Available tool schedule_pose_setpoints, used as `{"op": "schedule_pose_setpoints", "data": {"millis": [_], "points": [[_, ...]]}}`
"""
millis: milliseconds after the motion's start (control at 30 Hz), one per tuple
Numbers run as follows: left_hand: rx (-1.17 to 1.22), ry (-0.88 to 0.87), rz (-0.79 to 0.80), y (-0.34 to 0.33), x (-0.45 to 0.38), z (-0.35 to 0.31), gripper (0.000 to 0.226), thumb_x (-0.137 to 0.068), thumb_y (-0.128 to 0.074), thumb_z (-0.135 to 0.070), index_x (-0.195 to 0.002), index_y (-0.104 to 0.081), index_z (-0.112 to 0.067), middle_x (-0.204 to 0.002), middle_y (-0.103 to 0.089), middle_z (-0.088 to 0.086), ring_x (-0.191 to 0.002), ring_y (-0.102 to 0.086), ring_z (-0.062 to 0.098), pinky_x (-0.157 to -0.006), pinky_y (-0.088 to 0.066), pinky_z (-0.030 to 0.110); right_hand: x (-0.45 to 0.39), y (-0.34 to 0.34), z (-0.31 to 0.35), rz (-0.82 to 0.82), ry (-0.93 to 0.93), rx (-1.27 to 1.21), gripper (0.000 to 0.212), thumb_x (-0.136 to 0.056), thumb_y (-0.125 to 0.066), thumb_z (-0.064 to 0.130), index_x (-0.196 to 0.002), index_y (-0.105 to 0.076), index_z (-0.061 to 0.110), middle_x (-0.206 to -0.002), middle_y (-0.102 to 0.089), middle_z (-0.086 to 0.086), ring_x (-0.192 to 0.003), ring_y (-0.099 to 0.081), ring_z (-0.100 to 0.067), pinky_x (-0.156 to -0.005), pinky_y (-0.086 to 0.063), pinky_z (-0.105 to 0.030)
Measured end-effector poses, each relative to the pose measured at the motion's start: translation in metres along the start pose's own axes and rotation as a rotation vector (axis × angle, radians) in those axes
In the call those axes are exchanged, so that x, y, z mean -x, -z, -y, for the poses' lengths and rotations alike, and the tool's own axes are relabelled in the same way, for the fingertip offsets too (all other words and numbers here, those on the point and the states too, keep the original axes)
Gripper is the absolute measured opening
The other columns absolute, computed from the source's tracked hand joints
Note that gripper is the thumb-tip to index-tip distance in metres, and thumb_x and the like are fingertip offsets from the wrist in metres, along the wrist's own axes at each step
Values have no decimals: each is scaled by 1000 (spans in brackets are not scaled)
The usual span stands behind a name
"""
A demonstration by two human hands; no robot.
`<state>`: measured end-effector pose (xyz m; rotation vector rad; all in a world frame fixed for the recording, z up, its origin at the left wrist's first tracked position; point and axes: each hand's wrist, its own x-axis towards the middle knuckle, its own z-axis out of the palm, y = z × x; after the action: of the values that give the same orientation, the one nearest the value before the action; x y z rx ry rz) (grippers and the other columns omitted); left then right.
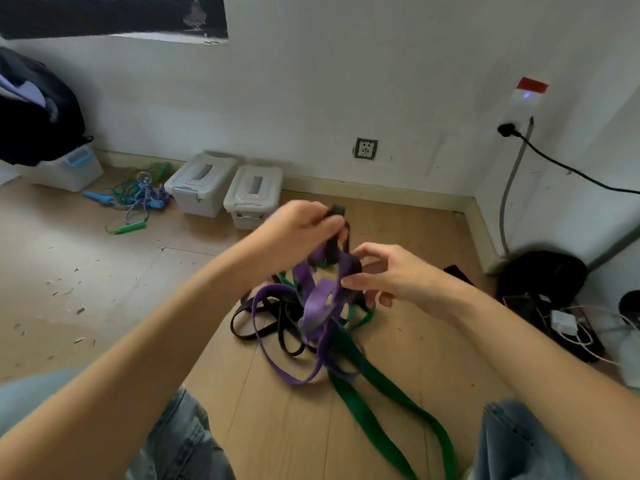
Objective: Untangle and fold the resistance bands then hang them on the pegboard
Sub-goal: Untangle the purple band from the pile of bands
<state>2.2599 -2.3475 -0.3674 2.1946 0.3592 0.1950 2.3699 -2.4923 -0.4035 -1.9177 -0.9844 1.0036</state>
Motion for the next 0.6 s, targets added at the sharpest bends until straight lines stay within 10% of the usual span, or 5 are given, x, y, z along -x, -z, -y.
{"op": "schedule_pose_setpoints", "data": {"millis": [133, 600], "points": [[476, 81, -195, 27, -1, 2, 23, -94, -47, -24, -86, -63, -10, -80, -65, 3, -69, -62, 5, -69, -52, 17, 0, 14, 12, -193, 46, -103, 16, -88, -60, 24, -94, -64, 10, -72, -63, 0, -51, -49, -3, -44, -36, -14], [-192, 356, -229, 18, -13, 48, 39, -87, -56, -42, -101, -53, -6, -97, -59, 9, -81, -56, 19, -62, -46, 26, 10, 35, 25, -616, 103, -214, 32, -90, -54, 26, -59, -60, 19, -55, -49, 4, -53, -45, -7, -57, -40, -21]]}}
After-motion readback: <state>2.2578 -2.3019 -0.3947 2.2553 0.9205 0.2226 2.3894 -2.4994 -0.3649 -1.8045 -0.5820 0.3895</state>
